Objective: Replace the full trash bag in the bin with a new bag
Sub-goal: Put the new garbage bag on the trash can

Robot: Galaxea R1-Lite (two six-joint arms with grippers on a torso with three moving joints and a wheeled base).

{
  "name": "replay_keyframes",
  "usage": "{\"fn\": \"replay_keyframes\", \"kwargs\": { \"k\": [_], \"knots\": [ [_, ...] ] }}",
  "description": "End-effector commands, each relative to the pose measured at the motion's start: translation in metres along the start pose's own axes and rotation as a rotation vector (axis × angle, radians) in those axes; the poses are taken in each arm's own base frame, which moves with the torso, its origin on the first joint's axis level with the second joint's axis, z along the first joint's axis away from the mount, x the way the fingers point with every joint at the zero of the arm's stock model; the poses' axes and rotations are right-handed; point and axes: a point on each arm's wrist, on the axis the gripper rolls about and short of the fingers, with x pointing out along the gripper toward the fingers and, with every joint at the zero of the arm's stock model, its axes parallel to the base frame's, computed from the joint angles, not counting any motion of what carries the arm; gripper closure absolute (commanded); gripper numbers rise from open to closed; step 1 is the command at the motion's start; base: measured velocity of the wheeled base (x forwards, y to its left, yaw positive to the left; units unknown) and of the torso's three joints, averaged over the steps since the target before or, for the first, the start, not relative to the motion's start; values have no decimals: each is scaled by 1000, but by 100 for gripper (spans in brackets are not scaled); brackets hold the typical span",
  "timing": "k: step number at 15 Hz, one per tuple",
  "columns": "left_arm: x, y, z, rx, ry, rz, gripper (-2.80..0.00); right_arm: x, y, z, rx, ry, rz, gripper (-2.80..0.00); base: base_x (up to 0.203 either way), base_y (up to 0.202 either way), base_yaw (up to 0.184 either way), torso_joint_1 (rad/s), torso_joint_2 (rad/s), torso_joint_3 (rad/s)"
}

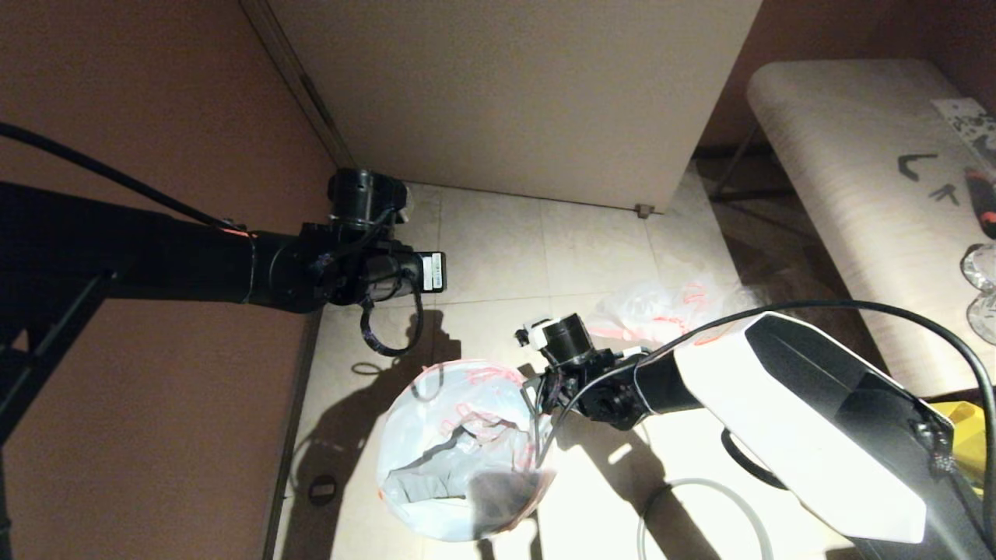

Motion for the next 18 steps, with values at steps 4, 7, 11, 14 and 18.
{"fn": "replay_keyframes", "kwargs": {
  "k": [4, 7, 11, 14, 18],
  "knots": [
    [-3, 1, 2, 7, 58, 29, 0, -57, -13, 3, 39, 77, 115, -280, 0, 0, 0, 0, 0, 0],
    [-2, 1, 1, 8, 58, 29, 0, -54, -17, -3, 45, 97, 125, -280, 0, 0, 0, 0, 0, 0],
    [-2, 1, 1, 9, 60, 30, 0, -38, -32, -11, 64, 113, 133, -280, 0, 0, 0, 0, 0, 0],
    [-1, 1, 0, 9, 62, 30, 0, -33, -49, -7, 104, 54, 106, -280, 0, 0, 0, 0, 0, 0],
    [2, 1, -2, 12, 69, 32, 0, -3, -67, -29, 120, 109, 79, -280, 0, 0, 0, 0, 0, 0]
  ]
}}
